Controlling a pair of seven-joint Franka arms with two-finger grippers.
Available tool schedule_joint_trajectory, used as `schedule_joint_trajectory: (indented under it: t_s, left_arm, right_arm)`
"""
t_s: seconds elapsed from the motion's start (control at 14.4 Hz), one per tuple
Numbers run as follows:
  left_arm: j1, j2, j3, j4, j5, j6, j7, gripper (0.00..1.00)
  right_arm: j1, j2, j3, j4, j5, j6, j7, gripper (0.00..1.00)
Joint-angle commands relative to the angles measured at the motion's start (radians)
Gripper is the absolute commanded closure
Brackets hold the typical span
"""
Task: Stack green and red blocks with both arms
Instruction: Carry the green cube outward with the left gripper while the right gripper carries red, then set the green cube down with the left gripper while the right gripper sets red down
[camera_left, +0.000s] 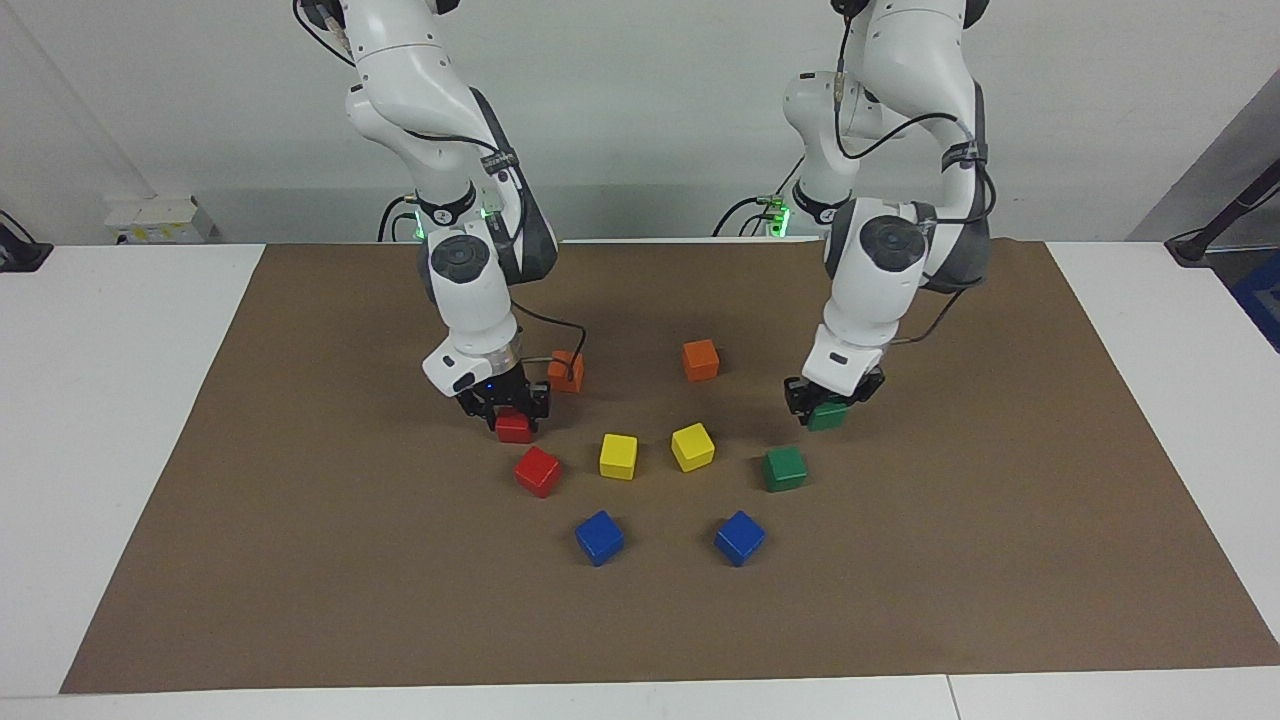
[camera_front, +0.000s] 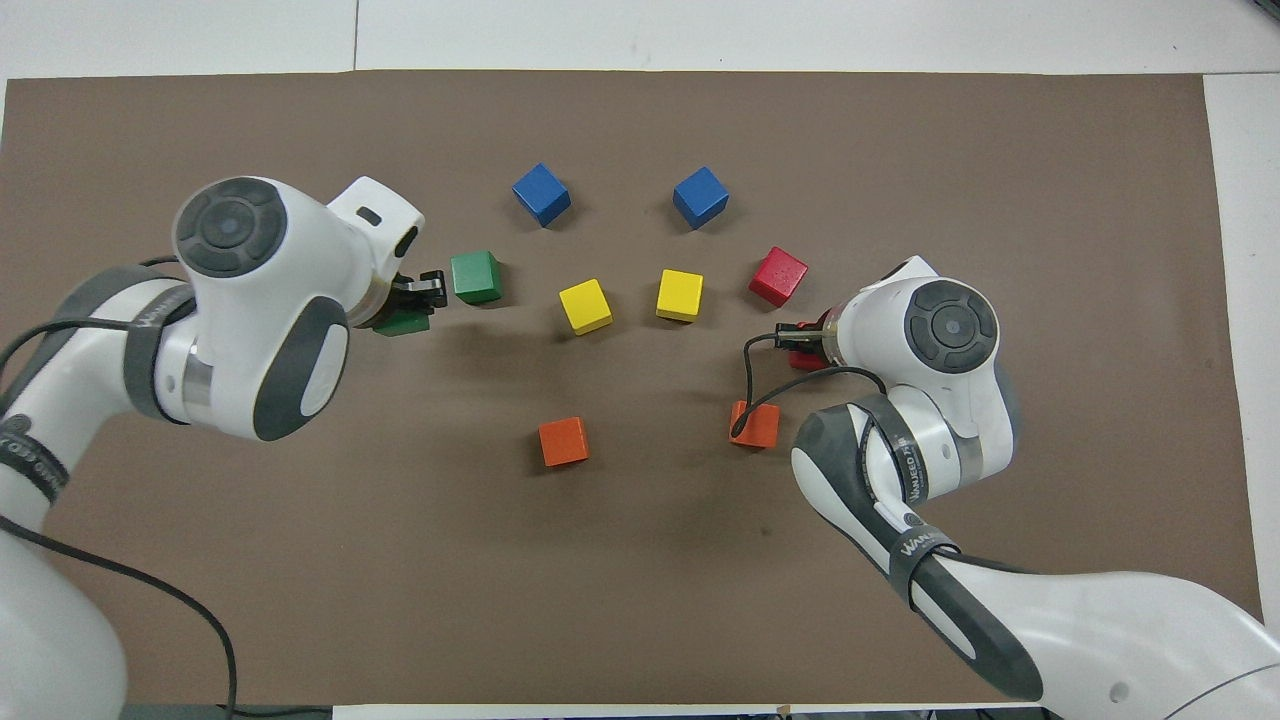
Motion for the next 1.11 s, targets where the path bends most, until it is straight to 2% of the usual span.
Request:
schedule_joint_trajectory:
  t_s: [0.0, 0.14, 0.21, 0.42, 0.62, 0.83, 1.04]
  left_arm:
    - [0.093, -0.062, -0.006, -0.019, -0.03, -0.055, 0.125, 1.0]
    - [0.18, -0.081, -0.006, -0.022, -0.04, -0.098, 0.258, 1.0]
    - [0.214, -0.085, -0.005, -0.027, -0.047, -0.103, 0.312, 1.0]
    - [0.318, -0.093, -0.005, -0.045, -0.056, -0.103, 0.491, 1.0]
    - [0.392, -0.11, -0.002, -0.094, -0.056, -0.085, 0.639, 1.0]
    - [0.454, -0.116, 0.0, -0.169, -0.056, -0.01, 0.723, 1.0]
    - [0.465, -0.116, 0.0, -0.266, -0.056, 0.118, 0.727, 1.0]
  right_arm:
    - [-0.016, -0.027, -0.006, 0.062, 0.006, -0.113, -0.026, 1.0]
    - [-0.083, -0.042, -0.007, 0.176, 0.003, -0.278, -0.109, 1.0]
    - [-0.131, -0.042, -0.007, 0.207, 0.003, -0.311, -0.191, 1.0]
    - [-0.283, -0.04, -0.005, 0.213, 0.006, -0.311, -0.463, 1.0]
    - [-0.364, -0.048, -0.007, 0.187, 0.008, -0.304, -0.594, 1.0]
    - [-0.384, -0.05, -0.007, 0.16, 0.011, -0.295, -0.599, 1.0]
    - [-0.389, -0.05, -0.007, 0.092, 0.011, -0.187, -0.6, 1.0]
